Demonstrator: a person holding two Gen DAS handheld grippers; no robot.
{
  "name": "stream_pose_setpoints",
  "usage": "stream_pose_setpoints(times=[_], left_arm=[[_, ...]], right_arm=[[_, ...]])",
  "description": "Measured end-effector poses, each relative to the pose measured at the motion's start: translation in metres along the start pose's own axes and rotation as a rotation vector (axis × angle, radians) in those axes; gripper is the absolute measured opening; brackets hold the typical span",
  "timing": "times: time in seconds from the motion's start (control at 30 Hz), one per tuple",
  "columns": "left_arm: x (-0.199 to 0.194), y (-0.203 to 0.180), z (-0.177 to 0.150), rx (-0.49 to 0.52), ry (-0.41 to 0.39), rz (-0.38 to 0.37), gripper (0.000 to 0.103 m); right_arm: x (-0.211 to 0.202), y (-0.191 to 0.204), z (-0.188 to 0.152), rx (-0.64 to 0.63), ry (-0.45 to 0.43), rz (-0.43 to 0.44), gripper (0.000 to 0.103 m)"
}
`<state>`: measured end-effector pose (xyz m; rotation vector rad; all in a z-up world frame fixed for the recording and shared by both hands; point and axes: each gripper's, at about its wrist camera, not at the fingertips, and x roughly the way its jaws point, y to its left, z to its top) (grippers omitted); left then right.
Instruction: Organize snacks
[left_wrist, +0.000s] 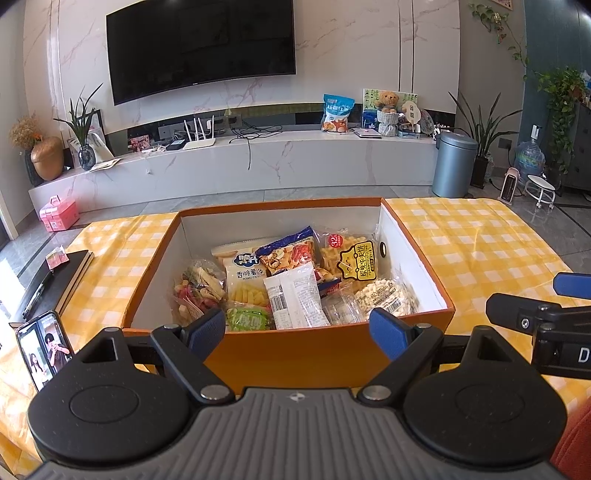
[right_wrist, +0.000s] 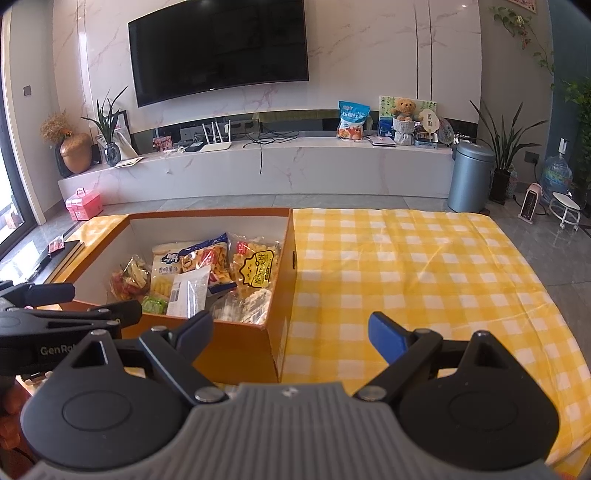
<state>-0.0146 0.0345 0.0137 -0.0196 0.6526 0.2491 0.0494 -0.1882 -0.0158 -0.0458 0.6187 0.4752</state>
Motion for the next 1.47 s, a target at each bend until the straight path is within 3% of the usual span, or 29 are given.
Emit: stream_pose_setpoints(times=[1.47], left_arm=[[-0.004, 0.0002, -0.0002, -0.026, -0.009, 0.007, 0.103]], right_arm=[[0.0009, -0.0008, -0.0007, -0.002, 0.024, -0.025, 0.09]])
